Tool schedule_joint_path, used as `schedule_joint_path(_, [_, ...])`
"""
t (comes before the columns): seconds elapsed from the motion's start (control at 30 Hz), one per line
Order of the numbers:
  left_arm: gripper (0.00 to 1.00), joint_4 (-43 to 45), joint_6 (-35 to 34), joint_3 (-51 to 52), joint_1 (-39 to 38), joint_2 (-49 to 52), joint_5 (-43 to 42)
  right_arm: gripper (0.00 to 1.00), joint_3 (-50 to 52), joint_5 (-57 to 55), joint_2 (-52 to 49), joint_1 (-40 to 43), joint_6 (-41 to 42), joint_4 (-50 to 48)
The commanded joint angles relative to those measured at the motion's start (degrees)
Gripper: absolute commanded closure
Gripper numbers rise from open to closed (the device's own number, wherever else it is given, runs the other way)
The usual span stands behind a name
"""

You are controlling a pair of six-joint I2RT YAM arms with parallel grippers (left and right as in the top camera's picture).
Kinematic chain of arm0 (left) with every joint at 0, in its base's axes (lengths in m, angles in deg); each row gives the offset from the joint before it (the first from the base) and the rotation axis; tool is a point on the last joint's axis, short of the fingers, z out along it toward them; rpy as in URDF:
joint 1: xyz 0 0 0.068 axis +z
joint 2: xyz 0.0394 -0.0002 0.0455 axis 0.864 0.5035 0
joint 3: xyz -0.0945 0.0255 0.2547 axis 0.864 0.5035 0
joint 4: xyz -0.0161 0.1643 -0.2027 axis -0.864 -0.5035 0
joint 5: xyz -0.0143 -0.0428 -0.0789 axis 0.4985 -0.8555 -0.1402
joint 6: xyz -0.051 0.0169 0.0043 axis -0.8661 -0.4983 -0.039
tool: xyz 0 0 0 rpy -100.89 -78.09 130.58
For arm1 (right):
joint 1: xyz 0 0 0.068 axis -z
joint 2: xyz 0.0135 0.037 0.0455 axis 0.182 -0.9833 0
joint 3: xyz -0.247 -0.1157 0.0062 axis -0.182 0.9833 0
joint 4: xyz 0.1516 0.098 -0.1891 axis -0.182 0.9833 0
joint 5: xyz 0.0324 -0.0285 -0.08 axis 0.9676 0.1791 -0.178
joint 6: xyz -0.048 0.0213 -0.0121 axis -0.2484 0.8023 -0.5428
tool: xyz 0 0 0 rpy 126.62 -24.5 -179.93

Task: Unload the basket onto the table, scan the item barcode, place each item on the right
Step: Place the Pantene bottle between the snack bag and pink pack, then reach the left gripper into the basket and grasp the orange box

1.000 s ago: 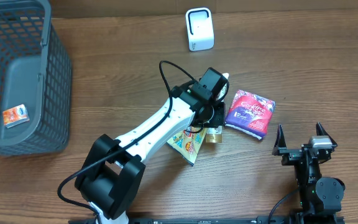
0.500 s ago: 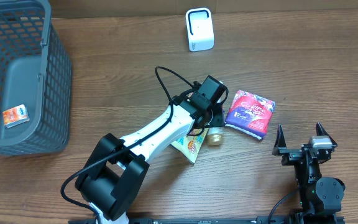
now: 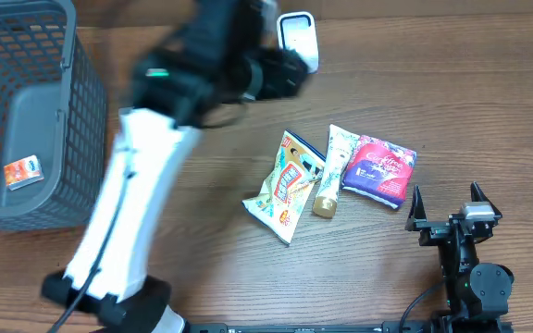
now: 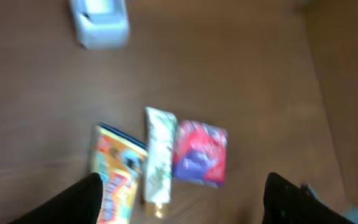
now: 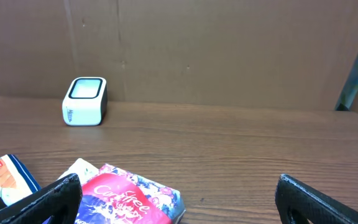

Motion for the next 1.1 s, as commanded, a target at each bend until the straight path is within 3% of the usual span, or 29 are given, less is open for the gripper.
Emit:
schedule_joint_path(0.0, [0.19, -8.55, 2.12, -11.69, 14.93, -4.96, 8.52, 0.0, 0.59, 0.11, 0.42, 0.07, -0.04, -0.35])
schedule_joint_path(0.13, [0.12, -12.04, 2.05, -14.1, 29.09, -7.5, 12.7, 0.0, 0.59, 0.11, 0.42, 0.07, -0.04, -0.37])
schedule_joint_path(0.2, [0.0, -13.44, 1.31, -14.03, 38.4, -7.87, 15.06, 0.0, 0.59, 0.11, 0.42, 0.07, -0.04, -0.35])
schedule_joint_path(0.3, [0.0, -14.82, -2.8, -12.76, 48.19, -6.95, 17.84, 0.0, 0.59, 0.11, 0.42, 0.07, -0.04, -0.35])
schedule_joint_path(0.47, [0.0, -14.23, -12.83, -10.08, 56.39, -2.56, 19.69, 0.0, 0.59, 0.11, 0.42, 0.07, -0.04, -0.35])
schedule_joint_path(0.57, [0.0, -11.91, -20.37, -8.76, 59.1, 1.51, 22.29, 0.0, 0.59, 0.11, 0.42, 0.07, -0.02, -0.37])
schedule_joint_path(0.8, [0.0, -8.81, -23.02, -8.63, 60.48, 15.26, 22.45, 0.0, 0.59, 0.11, 0.42, 0.07, -0.02, -0.35])
schedule_joint_path(1.07, [0.0, -10.6, -25.27, -8.61, 60.52, 25.92, 28.5, 0.0, 0.59, 0.11, 0.42, 0.07, -0.04, -0.35])
